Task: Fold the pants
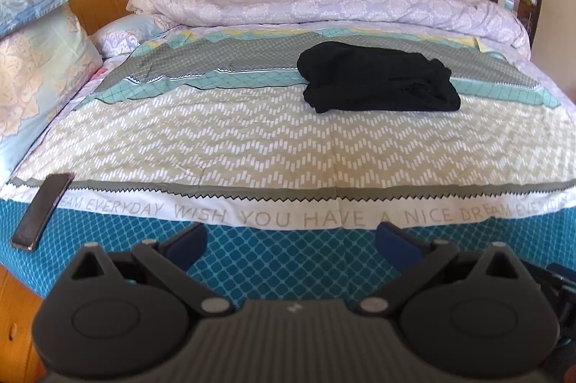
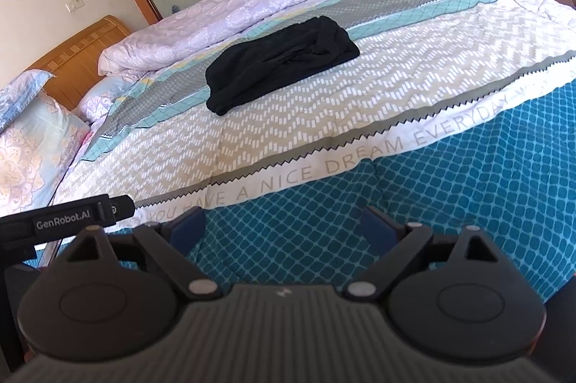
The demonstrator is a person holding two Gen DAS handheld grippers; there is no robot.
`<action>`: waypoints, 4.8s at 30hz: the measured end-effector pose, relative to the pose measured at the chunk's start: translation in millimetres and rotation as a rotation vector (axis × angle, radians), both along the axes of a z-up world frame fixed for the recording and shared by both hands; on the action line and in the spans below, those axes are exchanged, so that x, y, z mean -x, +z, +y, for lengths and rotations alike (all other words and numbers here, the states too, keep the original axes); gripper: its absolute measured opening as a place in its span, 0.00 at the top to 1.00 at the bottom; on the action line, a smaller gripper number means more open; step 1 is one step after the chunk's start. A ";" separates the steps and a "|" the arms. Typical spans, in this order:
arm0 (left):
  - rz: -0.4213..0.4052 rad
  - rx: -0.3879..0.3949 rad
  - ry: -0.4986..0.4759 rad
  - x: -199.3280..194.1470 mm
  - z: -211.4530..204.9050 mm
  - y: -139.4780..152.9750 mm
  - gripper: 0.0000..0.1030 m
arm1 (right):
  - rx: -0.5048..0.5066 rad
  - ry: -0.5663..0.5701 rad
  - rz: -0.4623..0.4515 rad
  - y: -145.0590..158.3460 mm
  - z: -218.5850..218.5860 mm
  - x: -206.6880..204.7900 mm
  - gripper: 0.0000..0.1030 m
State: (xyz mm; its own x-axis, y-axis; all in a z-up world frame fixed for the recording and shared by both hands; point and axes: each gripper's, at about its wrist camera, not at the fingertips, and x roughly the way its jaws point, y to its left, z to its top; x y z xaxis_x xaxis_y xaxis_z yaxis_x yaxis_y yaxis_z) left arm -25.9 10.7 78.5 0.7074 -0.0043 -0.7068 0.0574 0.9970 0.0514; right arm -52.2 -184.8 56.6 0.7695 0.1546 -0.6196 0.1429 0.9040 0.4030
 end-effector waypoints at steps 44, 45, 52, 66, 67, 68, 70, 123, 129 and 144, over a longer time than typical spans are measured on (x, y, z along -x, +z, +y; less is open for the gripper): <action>0.064 -0.102 -0.039 -16.4 -21.7 -21.0 0.00 | 0.084 -0.142 -0.050 1.9 -15.1 -3.0 0.08; 0.059 -0.103 -0.043 -19.9 -24.2 -21.9 0.00 | 0.094 -0.151 -0.061 3.0 -18.4 -2.5 0.08; 0.025 -0.017 -0.101 -48.9 -43.3 -35.2 0.00 | 0.160 -0.221 -0.054 -4.4 -37.6 -1.1 0.08; 0.047 -0.040 -0.124 -81.5 -67.0 -59.7 0.00 | 0.199 -0.211 -0.030 -24.8 -47.4 -34.3 0.08; 0.049 -0.040 -0.120 -79.1 -65.7 -58.4 0.00 | 0.189 -0.193 -0.015 -26.3 -43.8 -34.5 0.08; 0.053 -0.030 -0.116 -75.7 -63.2 -56.4 0.00 | 0.177 -0.182 -0.001 -27.6 -41.2 -33.8 0.08; 0.061 -0.008 -0.101 -68.6 -56.8 -52.2 0.00 | 0.161 -0.171 0.026 -29.2 -35.9 -30.1 0.07; -0.051 -0.103 -0.021 6.8 -14.9 -2.5 0.00 | 0.100 -0.079 0.004 -1.2 8.5 -2.1 0.00; -0.043 -0.101 -0.024 5.5 -14.6 -4.2 0.00 | 0.095 -0.086 0.007 -2.4 5.2 -1.4 0.00; -0.007 -0.100 -0.022 3.5 -13.7 -11.3 0.00 | 0.087 -0.104 0.010 -3.7 2.6 -1.1 0.00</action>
